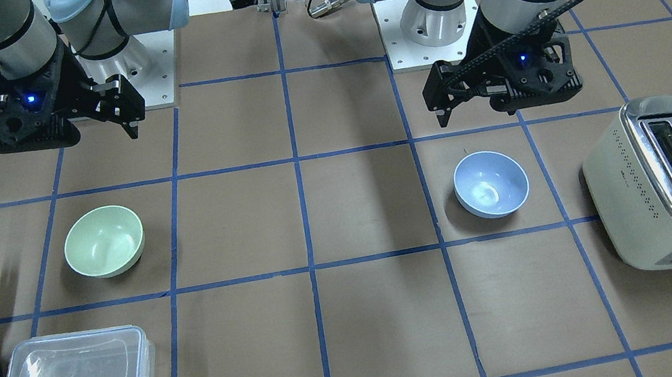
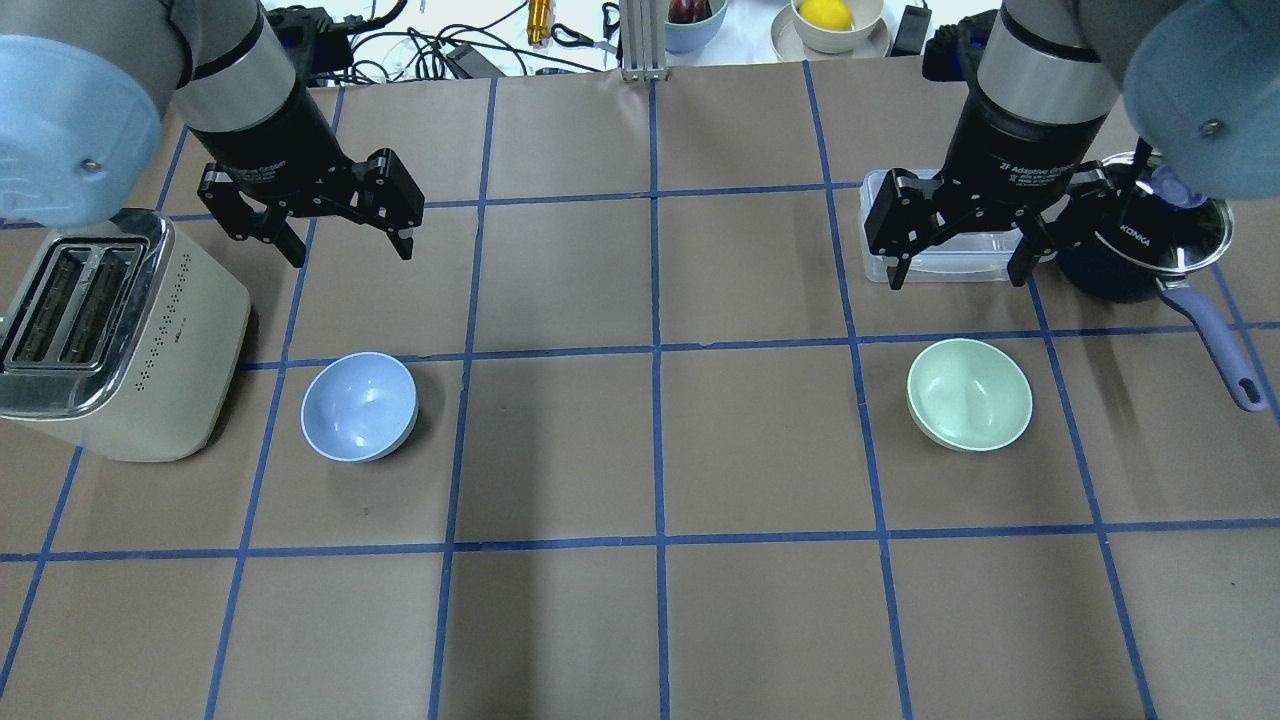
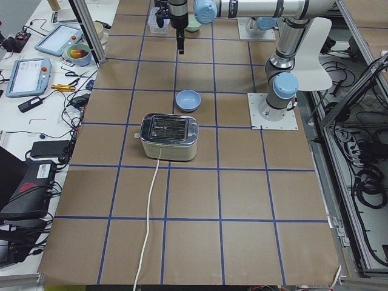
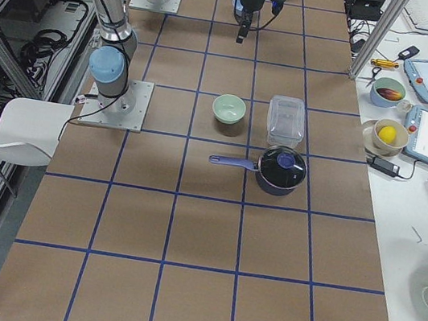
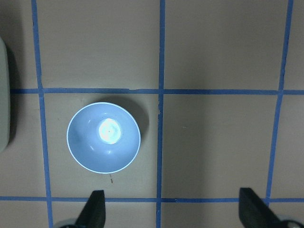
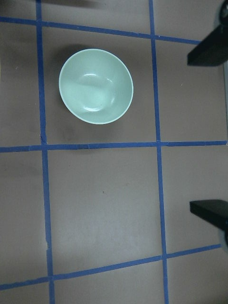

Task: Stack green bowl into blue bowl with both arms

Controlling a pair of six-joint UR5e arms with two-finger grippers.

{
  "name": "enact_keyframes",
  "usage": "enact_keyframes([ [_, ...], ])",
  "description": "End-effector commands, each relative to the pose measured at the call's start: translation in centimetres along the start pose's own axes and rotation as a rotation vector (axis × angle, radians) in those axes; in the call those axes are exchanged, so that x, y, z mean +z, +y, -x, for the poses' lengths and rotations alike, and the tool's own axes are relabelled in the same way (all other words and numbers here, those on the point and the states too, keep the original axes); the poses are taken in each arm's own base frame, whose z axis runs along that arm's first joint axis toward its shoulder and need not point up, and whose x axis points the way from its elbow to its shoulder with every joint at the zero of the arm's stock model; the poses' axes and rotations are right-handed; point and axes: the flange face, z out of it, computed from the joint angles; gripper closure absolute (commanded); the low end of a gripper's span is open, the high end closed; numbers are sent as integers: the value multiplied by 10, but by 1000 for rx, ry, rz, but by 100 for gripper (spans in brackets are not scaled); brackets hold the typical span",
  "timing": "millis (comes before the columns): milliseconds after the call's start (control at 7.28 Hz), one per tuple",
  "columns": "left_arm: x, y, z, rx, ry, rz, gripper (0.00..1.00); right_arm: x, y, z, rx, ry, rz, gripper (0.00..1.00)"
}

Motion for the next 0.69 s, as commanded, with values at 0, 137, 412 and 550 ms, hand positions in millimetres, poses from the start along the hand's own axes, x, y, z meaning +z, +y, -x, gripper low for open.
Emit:
enact_keyframes([
  [0, 3, 0, -1, -1, 5, 8, 0, 0, 0, 0, -1, -2, -1, 0],
  [137, 4, 2, -3, 2, 6, 20, 0, 1, 0, 0, -1, 0, 2, 0],
  [412, 10, 8, -4, 3, 5, 56, 0, 1, 0, -1, 0, 0, 2, 0],
  [550, 11, 9, -4, 3, 5, 57, 0, 1, 0, 0, -1, 0, 4, 0],
])
